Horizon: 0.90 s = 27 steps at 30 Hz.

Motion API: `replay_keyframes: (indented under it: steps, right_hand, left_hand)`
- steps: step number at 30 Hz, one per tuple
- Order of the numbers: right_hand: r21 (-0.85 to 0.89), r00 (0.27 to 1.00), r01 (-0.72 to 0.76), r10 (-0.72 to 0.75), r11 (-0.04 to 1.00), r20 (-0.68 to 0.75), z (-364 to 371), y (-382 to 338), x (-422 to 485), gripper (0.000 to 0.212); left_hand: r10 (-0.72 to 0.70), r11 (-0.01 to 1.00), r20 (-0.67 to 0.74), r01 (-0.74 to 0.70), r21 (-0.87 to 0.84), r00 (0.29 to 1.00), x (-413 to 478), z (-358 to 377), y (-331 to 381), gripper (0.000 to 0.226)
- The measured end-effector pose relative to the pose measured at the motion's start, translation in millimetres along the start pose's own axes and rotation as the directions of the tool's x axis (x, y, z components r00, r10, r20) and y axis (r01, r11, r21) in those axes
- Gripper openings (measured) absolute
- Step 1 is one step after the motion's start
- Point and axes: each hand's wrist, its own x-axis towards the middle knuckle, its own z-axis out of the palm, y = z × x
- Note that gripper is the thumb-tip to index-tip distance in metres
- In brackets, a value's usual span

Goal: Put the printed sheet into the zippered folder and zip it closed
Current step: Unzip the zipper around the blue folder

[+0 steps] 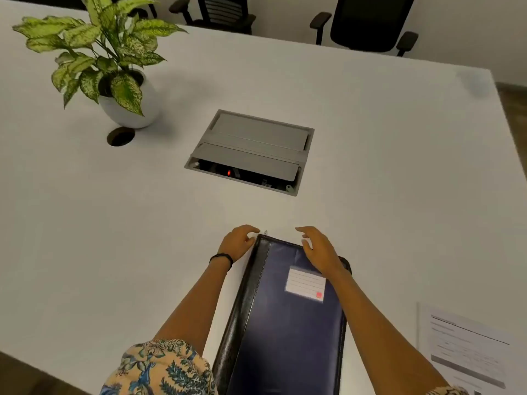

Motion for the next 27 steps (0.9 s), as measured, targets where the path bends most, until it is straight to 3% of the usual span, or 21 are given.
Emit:
replay_keyframes:
  steps: [7,15,20,27]
  right_hand:
    - [-0.074,0.998,0.005,0.000,0.997,0.065,11.2,-6.5,34.6,0.027]
    - [-0.146,0.983,0.096,-0.071,0.985,0.168,32.6,-16.1,69.8,0.031]
    - [-0.256,0.940,0.167,-0.076,0.952,0.333,36.0,-15.2,84.9,0.029]
    - [-0.302,0.937,0.212,-0.105,0.930,0.332,44.3,-15.1,92.6,0.025]
  left_hand:
    - [-0.114,0.990,0.199,0.129,-0.062,0.973,22.5,-0.2,-8.0,0.027]
    - [-0.082,0.987,0.286,0.117,-0.107,0.955,45.8,2.2,-17.8,0.020]
    - [-0.113,0.975,0.350,0.171,-0.139,0.930,58.5,3.8,-21.9,0.019]
    - [-0.093,0.965,0.409,0.183,-0.187,0.908,67.2,5.1,-23.1,0.018]
